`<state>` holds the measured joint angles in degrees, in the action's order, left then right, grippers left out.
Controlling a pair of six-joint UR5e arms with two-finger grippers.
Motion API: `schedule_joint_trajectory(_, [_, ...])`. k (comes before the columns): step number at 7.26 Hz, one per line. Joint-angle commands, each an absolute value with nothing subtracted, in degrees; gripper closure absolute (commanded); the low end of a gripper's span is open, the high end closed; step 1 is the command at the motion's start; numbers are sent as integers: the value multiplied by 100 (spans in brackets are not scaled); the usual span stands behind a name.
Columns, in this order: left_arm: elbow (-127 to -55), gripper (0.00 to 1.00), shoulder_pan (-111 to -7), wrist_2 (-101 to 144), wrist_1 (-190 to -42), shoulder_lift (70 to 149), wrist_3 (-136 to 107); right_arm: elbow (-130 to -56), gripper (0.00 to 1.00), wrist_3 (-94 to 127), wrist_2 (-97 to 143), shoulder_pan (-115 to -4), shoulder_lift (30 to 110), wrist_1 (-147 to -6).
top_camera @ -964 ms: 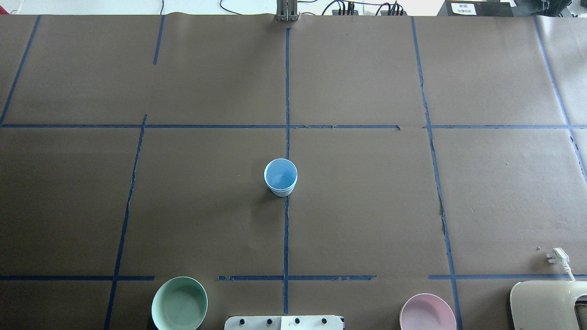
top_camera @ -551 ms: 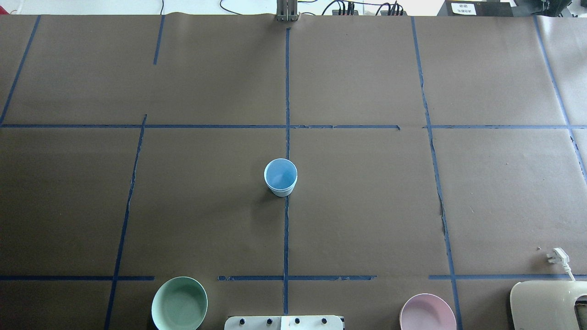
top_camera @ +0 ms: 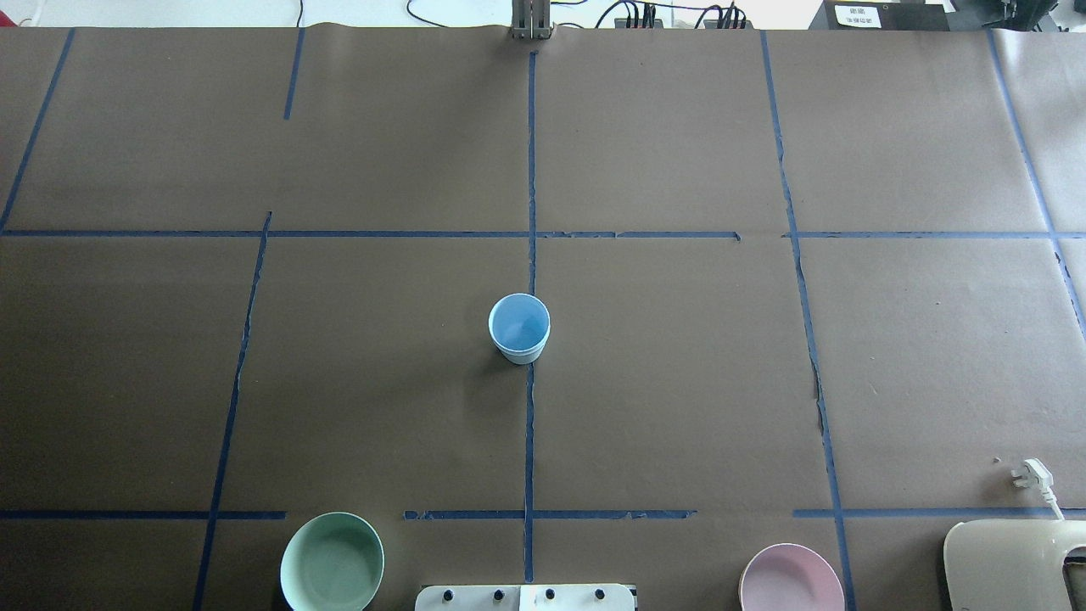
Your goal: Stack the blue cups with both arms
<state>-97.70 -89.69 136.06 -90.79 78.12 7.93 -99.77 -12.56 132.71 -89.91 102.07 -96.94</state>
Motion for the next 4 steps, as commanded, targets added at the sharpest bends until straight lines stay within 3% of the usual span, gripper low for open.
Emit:
schedule_joint_trajectory(1, [-9782,0,-8965,13614,-9079,7813,800,-9897,0,-1257,13263,-8991,10239,-9694])
schedule_joint_trajectory(4, [-9774,0,-8965,13614,-9079,7813,791,-9809,0,-1257,13271,-8991,10248,-9703])
